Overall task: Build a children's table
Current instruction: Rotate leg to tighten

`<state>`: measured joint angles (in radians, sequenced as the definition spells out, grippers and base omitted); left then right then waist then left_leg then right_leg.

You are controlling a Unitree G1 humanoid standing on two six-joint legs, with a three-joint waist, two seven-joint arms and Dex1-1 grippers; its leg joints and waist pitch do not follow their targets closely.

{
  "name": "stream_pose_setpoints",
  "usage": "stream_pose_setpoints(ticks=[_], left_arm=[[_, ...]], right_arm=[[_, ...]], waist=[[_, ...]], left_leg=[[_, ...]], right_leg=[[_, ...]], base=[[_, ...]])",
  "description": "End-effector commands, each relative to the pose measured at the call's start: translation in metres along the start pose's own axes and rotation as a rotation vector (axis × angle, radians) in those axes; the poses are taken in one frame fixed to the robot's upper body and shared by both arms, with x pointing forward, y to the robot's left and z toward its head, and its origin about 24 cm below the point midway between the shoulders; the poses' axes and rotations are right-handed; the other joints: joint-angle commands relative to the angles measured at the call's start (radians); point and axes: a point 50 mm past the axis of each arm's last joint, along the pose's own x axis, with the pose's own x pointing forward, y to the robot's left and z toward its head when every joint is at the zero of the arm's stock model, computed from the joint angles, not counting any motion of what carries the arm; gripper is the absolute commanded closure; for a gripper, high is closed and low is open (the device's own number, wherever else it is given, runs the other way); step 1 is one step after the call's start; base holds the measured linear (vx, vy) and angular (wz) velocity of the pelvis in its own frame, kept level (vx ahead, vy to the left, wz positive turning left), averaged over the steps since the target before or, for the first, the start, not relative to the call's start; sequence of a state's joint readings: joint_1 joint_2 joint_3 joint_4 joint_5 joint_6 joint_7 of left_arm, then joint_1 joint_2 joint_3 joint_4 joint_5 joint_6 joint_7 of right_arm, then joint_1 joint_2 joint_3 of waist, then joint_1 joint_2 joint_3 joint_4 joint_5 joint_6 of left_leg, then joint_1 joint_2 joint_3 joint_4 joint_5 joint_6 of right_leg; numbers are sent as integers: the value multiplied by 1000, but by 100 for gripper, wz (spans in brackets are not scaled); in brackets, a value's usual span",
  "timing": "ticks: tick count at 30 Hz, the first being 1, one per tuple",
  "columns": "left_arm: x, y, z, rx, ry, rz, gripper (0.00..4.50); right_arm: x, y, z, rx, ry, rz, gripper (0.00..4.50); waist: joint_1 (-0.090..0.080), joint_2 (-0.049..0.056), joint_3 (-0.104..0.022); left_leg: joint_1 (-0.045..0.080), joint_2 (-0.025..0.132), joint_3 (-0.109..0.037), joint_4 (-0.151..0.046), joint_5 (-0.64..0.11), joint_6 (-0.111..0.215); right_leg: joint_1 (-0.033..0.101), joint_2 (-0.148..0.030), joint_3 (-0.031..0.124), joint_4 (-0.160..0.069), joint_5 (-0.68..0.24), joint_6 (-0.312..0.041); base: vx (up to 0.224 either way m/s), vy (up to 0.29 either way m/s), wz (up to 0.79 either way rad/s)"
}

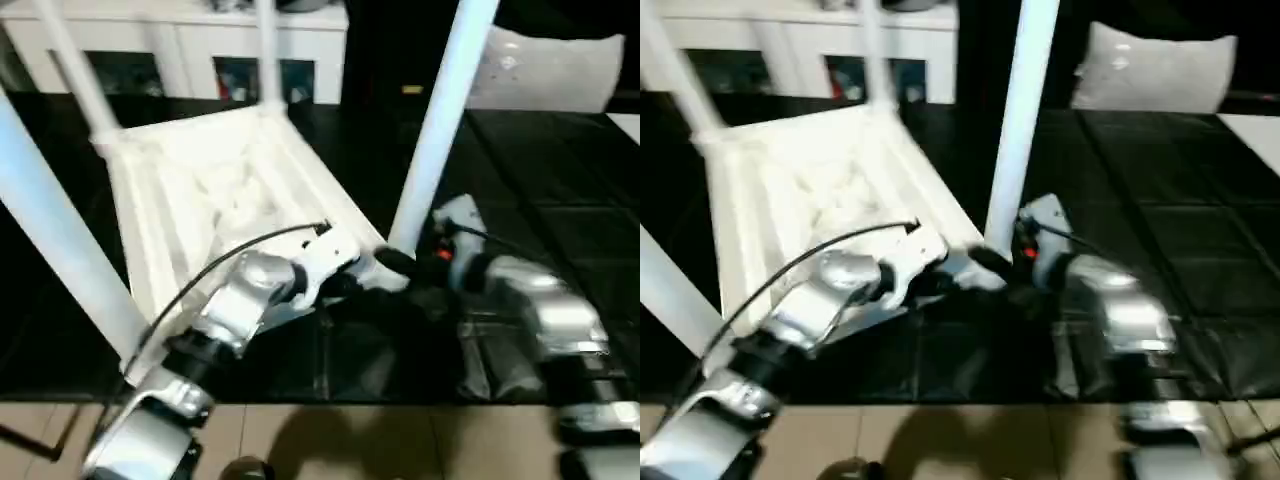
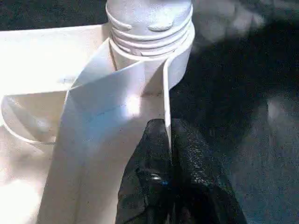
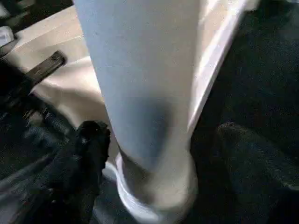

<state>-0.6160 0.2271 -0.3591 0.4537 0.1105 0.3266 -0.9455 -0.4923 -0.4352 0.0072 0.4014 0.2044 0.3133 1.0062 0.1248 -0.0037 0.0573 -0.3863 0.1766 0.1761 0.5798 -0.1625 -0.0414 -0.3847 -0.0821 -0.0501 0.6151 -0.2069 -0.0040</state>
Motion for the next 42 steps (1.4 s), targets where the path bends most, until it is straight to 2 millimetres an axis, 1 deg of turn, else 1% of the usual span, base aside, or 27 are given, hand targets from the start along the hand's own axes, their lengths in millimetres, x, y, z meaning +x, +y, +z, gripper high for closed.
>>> stream_pose_setpoints(ticks=[1,2,3,5,6,7,8,9,11,13,14,15,16,17,18,21,25,28,29,34,36,37,38,39,40,41,42], left_arm=[[0,-5,1,44,-7,-49,450],[-5,-5,-1,76,-17,-86,450],[-8,-5,-2,93,-26,-111,450],[-13,-6,-3,120,-37,-154,450],[-17,-6,-4,138,-38,-180,450],[-18,-7,-5,145,-38,-189,450],[-20,-7,-7,158,-30,-201,450],[-23,-8,-9,188,-18,-236,450],[-27,-10,-11,213,-13,-274,450],[-29,-12,-11,231,-14,-311,450],[-30,-14,-12,246,-12,-334,450],[-30,-15,-12,255,-11,-350,450],[-30,-16,-12,259,-11,-358,450],[-30,-16,-12,261,-10,-366,450],[-30,-16,-12,261,-10,-366,450],[-30,-16,-12,274,-3,-376,450],[-29,-16,-13,280,-2,-380,450],[-29,-16,-13,281,-3,-386,450],[-29,-16,-14,280,-3,-385,450],[-28,-17,-14,264,-4,-377,450],[-22,-14,-11,180,-19,-315,450],[-22,-14,-11,180,-19,-315,450],[-17,-12,-8,130,-25,-265,450],[-15,-11,-6,107,-28,-245,450],[-15,-11,-6,107,-28,-245,450],[-11,-11,-3,76,-35,-222,450],[-7,-12,1,45,-43,-196,450]], right_arm=[[-4,3,1,-23,-5,66,55],[-8,2,1,-41,4,102,55],[-10,2,2,-51,11,127,55],[-13,3,2,-71,26,176,55],[-14,3,2,-83,34,209,80],[-15,3,2,-88,37,222,80],[-16,4,2,-89,38,245,80],[-16,7,3,-89,39,296,80],[-16,9,4,-89,40,339,121],[-14,11,3,-100,46,366,124],[-11,13,3,-101,47,386,134],[-9,16,2,-97,42,404,161],[-8,17,2,-94,39,415,161],[-7,19,2,-89,35,426,167],[-7,19,2,-89,35,426,180],[-3,23,-2,-79,35,451,209],[-1,28,-5,-67,30,476,246],[-1,30,-8,-60,30,487,256],[0,31,-9,-54,29,491,258],[0,34,-9,-36,18,501,260],[6,37,-10,9,-10,461,260],[6,37,-10,9,-10,461,261],[14,36,-10,48,-15,373,261],[17,36,-10,62,-16,327,261],[17,36,-10,62,-16,327,261],[23,34,-10,81,-12,259,261],[31,33,-10,103,-10,181,263]], waist=[[0,-7,-67],[1,-7,-67],[1,-5,-69],[0,-5,-70],[1,-7,-71],[1,-7,-71],[5,-3,-72],[10,-7,-72],[16,-4,-72],[21,-3,-73],[23,-2,-73],[23,-4,-72],[25,-3,-72],[25,-2,-72],[23,-3,-70],[22,-3,-70],[23,-5,-72],[23,-3,-73],[23,-6,-73],[24,-6,-73],[24,-4,-71],[24,-4,-71],[22,-4,-67],[21,-2,-66],[14,-5,-63],[13,-5,-62],[3,-6,-59]], left_leg=[[24,54,-15,-61,-198,50],[24,55,-16,-62,-203,48],[24,56,-16,-62,-203,48],[24,56,-15,-61,-195,50],[23,56,-13,-59,-182,59],[23,56,-13,-59,-182,59],[25,57,-12,-56,-175,66],[25,57,-11,-55,-172,72],[24,59,-12,-56,-170,75],[27,61,-11,-56,-168,71],[28,61,-11,-56,-171,67],[28,62,-11,-57,-175,65],[27,62,-11,-58,-183,62],[27,62,-12,-59,-187,59],[26,61,-13,-61,-210,49],[28,62,-13,-62,-227,38],[25,60,-13,-61,-200,40],[25,60,-13,-60,-190,45],[25,60,-12,-59,-190,46],[25,60,-12,-59,-186,49],[25,60,-11,-60,-189,46],[25,60,-11,-60,-189,46],[26,60,-12,-65,-214,36],[28,60,-14,-67,-229,26],[28,57,-17,-71,-270,7],[31,57,-18,-71,-289,-1],[23,54,-23,-76,-300,-20]], right_leg=[[46,-71,36,-71,-95,-241],[44,-72,37,-73,-111,-238],[44,-72,37,-72,-112,-239],[44,-70,36,-68,-93,-245],[43,-69,35,-65,-64,-255],[43,-69,35,-65,-64,-255],[40,-69,34,-62,-51,-265],[41,-69,34,-62,-50,-269],[41,-70,34,-60,-54,-268],[37,-70,33,-58,-49,-273],[35,-70,33,-57,-48,-276],[35,-69,33,-58,-53,-276],[35,-71,33,-58,-63,-275],[36,-71,32,-57,-68,-275],[35,-72,33,-60,-96,-268],[35,-74,34,-63,-127,-261],[36,-73,34,-59,-95,-259],[35,-73,33,-58,-82,-260],[36,-73,33,-59,-84,-260],[35,-73,33,-58,-86,-258],[35,-72,34,-59,-97,-259],[35,-72,34,-59,-97,-259],[34,-72,34,-64,-139,-254],[32,-74,34,-66,-163,-252],[33,-77,34,-73,-233,-238],[31,-79,35,-78,-269,-228],[35,-82,36,-81,-332,-199]], base=[[0,0,0],[0,0,0],[0,0,0],[0,0,0],[0,0,0],[0,0,0],[0,0,0],[0,0,0],[0,0,0],[0,0,0],[0,0,0],[0,0,0],[0,0,0],[0,0,0],[0,0,0],[0,0,0],[0,0,0],[0,0,0],[0,0,0],[0,0,0],[0,0,0],[0,0,0],[0,0,0],[0,0,0],[0,0,0],[0,0,0],[0,0,0]])
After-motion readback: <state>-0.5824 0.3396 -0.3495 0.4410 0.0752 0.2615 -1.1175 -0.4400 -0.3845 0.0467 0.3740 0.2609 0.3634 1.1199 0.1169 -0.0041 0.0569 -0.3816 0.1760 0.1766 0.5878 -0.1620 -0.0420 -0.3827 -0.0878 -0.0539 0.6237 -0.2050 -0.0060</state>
